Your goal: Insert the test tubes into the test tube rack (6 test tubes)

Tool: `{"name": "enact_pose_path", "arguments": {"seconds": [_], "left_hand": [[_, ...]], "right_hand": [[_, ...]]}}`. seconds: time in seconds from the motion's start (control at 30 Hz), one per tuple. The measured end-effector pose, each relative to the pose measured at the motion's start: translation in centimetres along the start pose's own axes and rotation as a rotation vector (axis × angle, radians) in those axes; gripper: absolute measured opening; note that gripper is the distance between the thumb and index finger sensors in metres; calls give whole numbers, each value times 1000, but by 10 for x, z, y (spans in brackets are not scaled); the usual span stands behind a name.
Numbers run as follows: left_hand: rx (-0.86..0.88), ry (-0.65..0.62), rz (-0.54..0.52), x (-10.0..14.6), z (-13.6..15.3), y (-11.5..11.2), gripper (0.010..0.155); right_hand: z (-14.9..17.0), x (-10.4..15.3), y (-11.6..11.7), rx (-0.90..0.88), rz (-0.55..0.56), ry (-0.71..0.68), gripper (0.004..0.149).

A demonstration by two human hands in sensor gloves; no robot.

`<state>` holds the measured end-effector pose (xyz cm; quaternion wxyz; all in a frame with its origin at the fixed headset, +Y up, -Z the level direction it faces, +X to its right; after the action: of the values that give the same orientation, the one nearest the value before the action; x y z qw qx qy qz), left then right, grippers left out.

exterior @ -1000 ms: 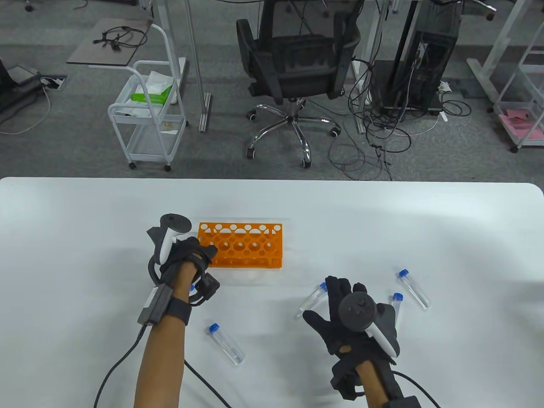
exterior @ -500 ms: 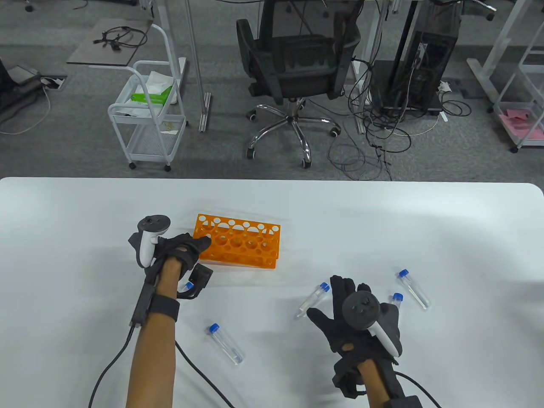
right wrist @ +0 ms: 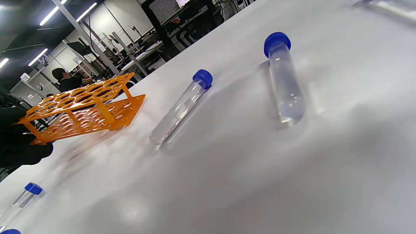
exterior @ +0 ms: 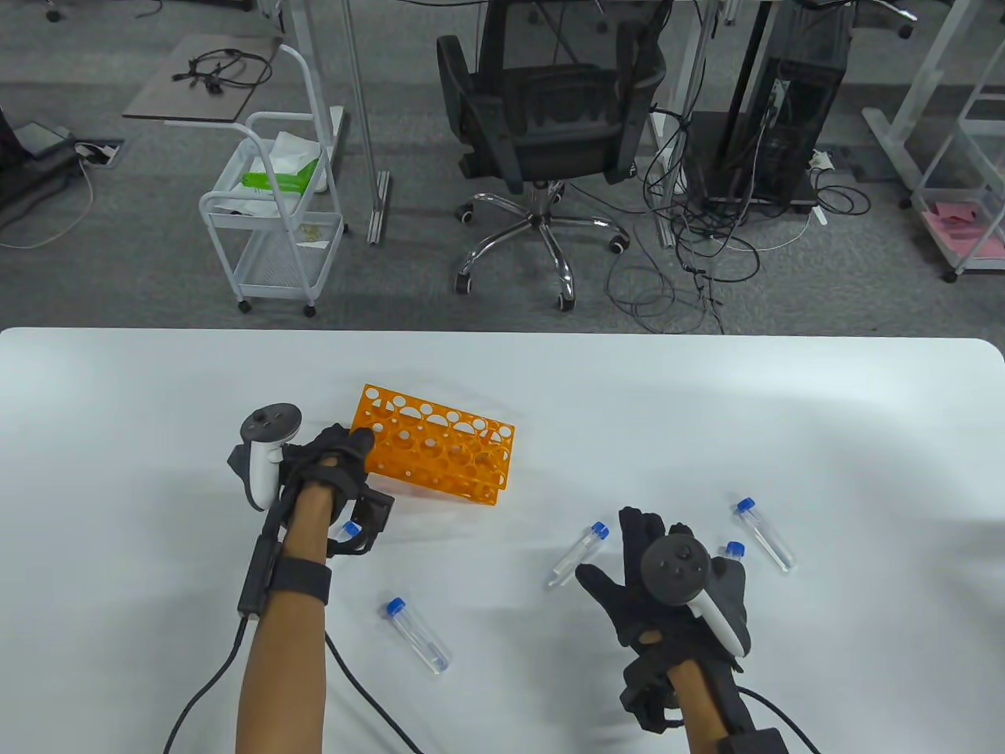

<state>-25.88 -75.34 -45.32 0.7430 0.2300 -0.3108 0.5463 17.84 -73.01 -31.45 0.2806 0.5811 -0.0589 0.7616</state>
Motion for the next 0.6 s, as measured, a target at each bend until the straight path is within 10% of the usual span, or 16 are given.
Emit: {"name": "enact_pose_path", "arguments": {"seconds": [0.6], "left_hand": [[91,-124,65,70,15,-20,39]], "right_hand": [[6,2,-18,-97,-23,-42,95]]}}
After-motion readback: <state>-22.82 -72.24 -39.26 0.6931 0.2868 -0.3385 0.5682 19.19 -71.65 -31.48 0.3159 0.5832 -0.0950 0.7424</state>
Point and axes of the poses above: the tracker on the back of each hand, its own z axis roughly to the little-finger side, its own x axis roughly from the fingertips to the wrist, y = z × x, the point moved 1 cm from there along -x, roughly from the wrist to the fingertips, and after that the axes turned 15 degrees about y, right-handed, at the moved point
